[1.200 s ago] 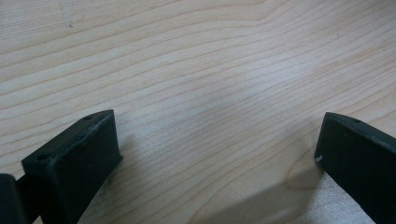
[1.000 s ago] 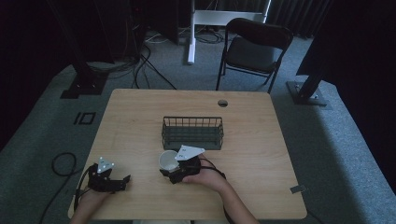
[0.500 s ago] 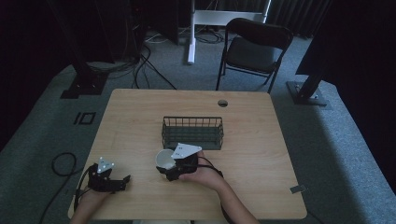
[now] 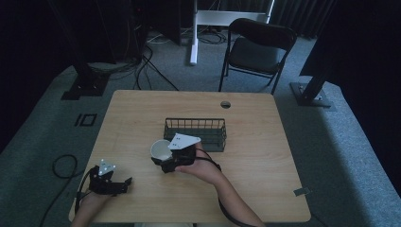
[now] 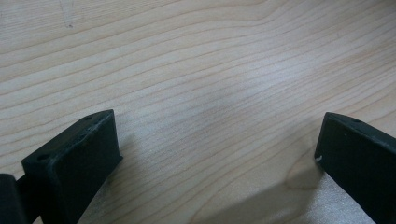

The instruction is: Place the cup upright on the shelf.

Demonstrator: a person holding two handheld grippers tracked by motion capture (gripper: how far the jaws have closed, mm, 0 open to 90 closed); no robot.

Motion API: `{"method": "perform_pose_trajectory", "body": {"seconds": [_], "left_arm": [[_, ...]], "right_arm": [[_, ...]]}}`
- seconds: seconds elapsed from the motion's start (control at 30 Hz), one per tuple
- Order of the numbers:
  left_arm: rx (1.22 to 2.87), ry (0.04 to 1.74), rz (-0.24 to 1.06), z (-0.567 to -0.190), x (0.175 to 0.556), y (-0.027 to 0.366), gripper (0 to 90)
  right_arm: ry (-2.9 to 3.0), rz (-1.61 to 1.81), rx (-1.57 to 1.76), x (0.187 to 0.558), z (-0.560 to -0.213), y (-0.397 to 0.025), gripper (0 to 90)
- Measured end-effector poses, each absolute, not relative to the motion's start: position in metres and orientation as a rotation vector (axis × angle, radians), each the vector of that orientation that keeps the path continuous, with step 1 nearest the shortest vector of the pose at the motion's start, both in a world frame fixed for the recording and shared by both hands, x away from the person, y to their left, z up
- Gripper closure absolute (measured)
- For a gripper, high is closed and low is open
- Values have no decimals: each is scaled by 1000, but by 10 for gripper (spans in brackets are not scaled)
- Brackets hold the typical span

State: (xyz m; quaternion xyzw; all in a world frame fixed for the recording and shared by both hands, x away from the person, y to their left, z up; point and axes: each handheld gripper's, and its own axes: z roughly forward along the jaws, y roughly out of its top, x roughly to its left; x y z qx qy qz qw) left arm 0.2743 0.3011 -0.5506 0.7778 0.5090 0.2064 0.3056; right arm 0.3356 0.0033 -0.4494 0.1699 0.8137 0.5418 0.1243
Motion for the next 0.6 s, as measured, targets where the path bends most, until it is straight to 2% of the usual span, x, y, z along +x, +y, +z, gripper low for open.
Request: {"method": "perform_pose_trajectory", "body": {"seconds": [0.37, 0.6], "left_arm": [[2058, 1348, 545, -551, 274, 301, 1], [2057, 1349, 545, -551, 274, 301, 1]], "right_arm": [[2280, 1619, 525, 346, -417, 8, 191], [2181, 1615, 598, 358, -394, -4, 191]]}}
